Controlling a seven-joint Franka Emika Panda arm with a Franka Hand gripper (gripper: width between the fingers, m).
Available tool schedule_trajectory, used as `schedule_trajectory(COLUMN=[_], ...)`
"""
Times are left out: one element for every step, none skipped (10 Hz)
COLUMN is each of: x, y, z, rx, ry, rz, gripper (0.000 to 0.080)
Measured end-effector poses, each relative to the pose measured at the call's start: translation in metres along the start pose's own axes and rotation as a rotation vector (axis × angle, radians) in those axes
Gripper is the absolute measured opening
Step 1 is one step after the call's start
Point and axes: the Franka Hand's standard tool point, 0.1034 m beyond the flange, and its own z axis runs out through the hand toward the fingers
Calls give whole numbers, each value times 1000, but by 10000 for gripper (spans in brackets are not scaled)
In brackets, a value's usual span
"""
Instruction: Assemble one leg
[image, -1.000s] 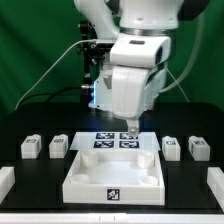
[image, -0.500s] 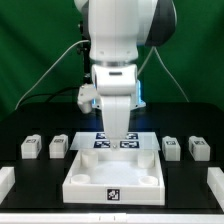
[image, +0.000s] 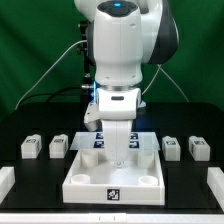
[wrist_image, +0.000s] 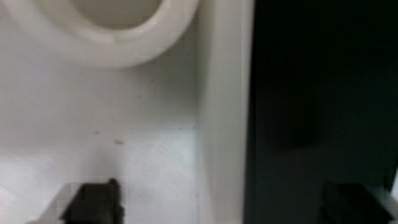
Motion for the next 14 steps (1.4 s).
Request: schedule_trajectory(x=[0,0,0,-1,-1,-1,-1,-1,-1,-1,-1,1,13,26], y=[0,0,0,1,3,3,3,3,3,3,4,5,14,22], z=[0,0,0,-1,-2,-2,-2,-2,-2,-2,-2,-2,-3,-3], rx=[0,0,1,-5,-14,-14,-16,-16,-16,-16,-16,-21,-41,-53], ry=[0,0,0,0,1,2,2,2,2,2,2,3,11,22], rz=[0,1,1,1,2,2,2,2,2,2,2,-3,-27,-50], gripper=[390,254,254,80,71,71,71,71,71,71,71,71,71,71])
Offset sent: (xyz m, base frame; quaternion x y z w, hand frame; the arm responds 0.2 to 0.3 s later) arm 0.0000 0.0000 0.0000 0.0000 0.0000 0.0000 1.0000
